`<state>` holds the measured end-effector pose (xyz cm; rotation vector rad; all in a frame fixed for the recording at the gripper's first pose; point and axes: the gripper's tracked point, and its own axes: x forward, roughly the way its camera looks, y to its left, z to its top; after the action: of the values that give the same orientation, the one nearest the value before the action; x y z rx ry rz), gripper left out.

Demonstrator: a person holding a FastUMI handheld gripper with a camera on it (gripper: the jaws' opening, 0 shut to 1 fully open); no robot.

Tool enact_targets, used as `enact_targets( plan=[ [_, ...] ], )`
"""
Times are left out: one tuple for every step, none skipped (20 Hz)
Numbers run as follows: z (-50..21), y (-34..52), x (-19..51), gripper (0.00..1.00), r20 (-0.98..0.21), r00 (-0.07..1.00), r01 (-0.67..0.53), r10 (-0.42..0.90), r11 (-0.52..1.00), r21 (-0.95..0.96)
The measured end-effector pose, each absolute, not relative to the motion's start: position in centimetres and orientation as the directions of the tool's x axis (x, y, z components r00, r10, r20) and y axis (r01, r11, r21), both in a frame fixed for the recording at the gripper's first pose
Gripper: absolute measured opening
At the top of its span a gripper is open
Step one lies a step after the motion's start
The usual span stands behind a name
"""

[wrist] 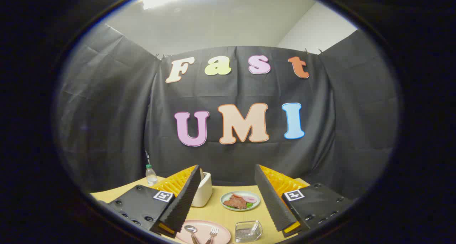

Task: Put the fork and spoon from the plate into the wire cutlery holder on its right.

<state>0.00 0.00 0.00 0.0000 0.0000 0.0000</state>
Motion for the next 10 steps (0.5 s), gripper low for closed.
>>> enact_targets(
  plan=[
    [-0.11,0.24,0.05,0.97,-0.003,1.000,-0.007,0.007,1.000,-0.003],
    [-0.19,0.44,0.06,0.97,-0.006,1.000,-0.014,0.014,1.000,-0.004],
    [-0.52,0.58,0.05,0.97,-0.010,1.000,-0.019,0.019,1.000,-0.006],
    [-0.62,0.73,0.08,0.97,-0.013,1.000,-0.024,0.024,1.000,-0.007],
    [-0.68,0.83,-0.12,0.97,-0.013,1.000,-0.028,0.028,1.000,-0.007],
    [-0.60,0.91,-0.08,0.97,-0.009,1.000,-0.030,0.030,1.000,-0.005],
    [-0.57,0.92,-0.16,0.97,-0.008,0.999,-0.031,0.031,1.000,-0.003],
    [-0.54,0.96,-0.14,0.97,-0.007,0.999,-0.032,0.032,0.999,-0.001],
    [-0.64,1.07,-0.19,0.97,-0.006,0.999,-0.035,0.035,0.999,0.000],
    [-0.59,1.11,-0.25,0.97,-0.008,0.999,-0.036,0.036,0.999,-0.001]
  ],
)
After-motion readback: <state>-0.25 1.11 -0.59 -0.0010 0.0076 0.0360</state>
